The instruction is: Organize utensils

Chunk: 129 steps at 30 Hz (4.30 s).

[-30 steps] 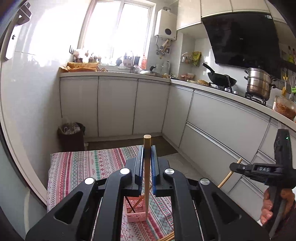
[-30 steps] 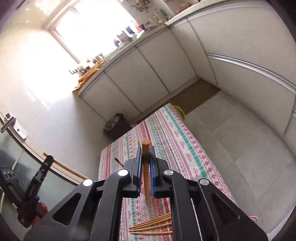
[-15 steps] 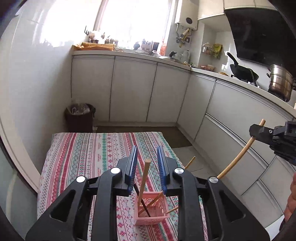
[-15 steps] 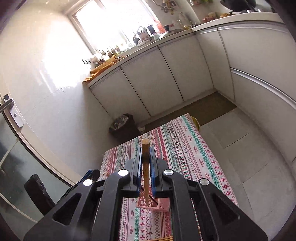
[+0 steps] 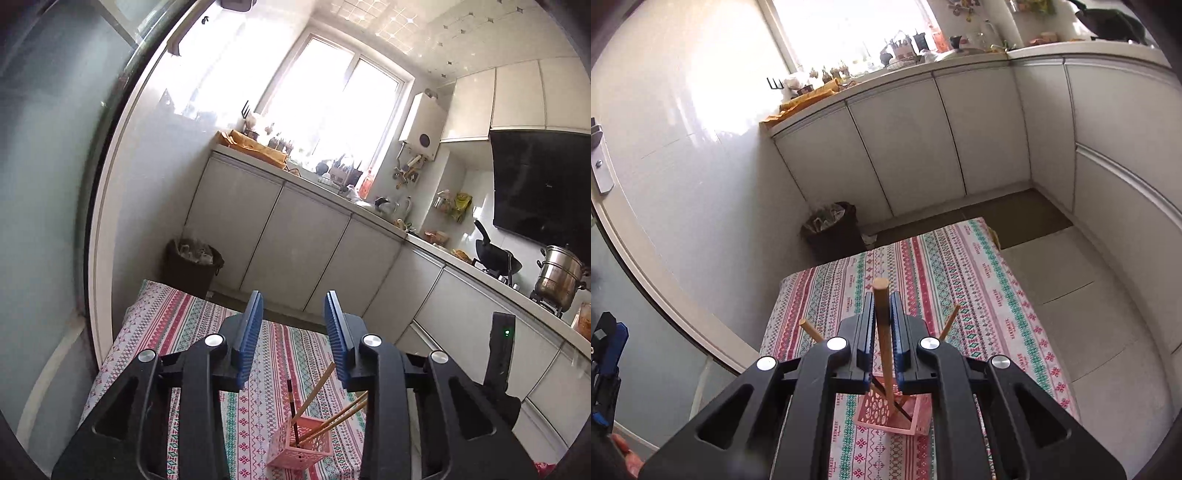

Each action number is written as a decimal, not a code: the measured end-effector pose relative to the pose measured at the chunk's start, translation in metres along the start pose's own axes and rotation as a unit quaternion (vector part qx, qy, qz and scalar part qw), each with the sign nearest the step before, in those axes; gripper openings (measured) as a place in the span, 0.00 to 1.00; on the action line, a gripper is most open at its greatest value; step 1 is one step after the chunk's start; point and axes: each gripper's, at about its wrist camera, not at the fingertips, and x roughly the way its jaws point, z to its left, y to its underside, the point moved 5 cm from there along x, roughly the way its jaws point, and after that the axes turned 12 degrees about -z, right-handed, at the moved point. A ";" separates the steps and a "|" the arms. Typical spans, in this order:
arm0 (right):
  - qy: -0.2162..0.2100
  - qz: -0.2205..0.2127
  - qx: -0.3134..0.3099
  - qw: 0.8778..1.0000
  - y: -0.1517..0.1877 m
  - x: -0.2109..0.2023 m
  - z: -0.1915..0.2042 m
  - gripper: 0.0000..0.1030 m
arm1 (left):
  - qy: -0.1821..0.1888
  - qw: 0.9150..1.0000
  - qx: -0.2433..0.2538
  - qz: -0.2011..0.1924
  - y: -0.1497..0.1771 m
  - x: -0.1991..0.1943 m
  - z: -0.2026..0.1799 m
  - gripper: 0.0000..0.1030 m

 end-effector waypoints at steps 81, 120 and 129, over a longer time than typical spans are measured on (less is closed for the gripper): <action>0.195 0.322 0.351 0.857 0.276 -0.088 -0.151 0.65 | 0.119 0.935 0.221 0.252 0.138 -0.031 -0.054 0.08; 0.209 0.305 0.272 0.889 0.270 -0.068 -0.151 0.11 | 0.036 0.909 0.134 0.392 0.189 -0.027 0.040 0.04; 0.192 0.287 0.263 0.901 0.272 -0.081 -0.193 0.07 | 0.076 0.792 0.329 0.509 0.283 0.014 0.034 0.19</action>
